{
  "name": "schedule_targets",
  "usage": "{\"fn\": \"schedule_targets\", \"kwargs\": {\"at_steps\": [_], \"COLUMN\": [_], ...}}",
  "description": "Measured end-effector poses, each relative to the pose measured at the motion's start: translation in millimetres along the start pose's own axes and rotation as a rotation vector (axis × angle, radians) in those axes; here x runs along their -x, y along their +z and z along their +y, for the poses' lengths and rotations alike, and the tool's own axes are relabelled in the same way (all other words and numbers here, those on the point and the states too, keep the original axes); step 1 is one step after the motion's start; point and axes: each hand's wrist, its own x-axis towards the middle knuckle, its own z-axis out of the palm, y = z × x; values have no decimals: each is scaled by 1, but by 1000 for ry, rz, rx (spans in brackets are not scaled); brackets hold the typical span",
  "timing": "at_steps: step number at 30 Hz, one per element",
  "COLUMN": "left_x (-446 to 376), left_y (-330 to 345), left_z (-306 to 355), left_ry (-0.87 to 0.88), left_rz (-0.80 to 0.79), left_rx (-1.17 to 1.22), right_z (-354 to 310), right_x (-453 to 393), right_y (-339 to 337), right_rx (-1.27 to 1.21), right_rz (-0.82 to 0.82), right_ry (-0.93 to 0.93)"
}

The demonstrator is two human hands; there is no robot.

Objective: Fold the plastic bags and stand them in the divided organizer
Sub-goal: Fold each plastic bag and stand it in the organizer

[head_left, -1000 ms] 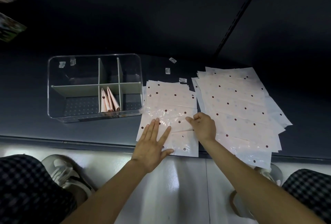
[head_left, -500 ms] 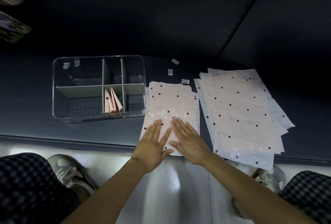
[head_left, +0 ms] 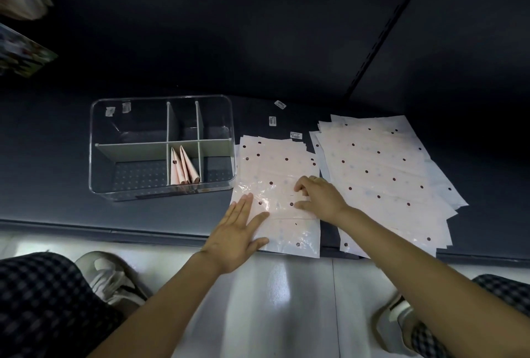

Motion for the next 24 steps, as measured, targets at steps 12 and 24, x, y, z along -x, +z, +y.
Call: {"fn": "schedule_targets", "kwargs": {"at_steps": [12, 24], "left_x": [-6, -1], "left_y": [-5, 2], "left_z": [27, 39], "left_ry": [138, 98], "left_rz": [285, 357], "left_rx": [6, 126], "right_z": [-24, -2], "right_x": [42, 84], "right_y": [17, 40], "right_rx": [-646, -445], "right_rz": [-161, 167], "right_ry": [398, 64]}}
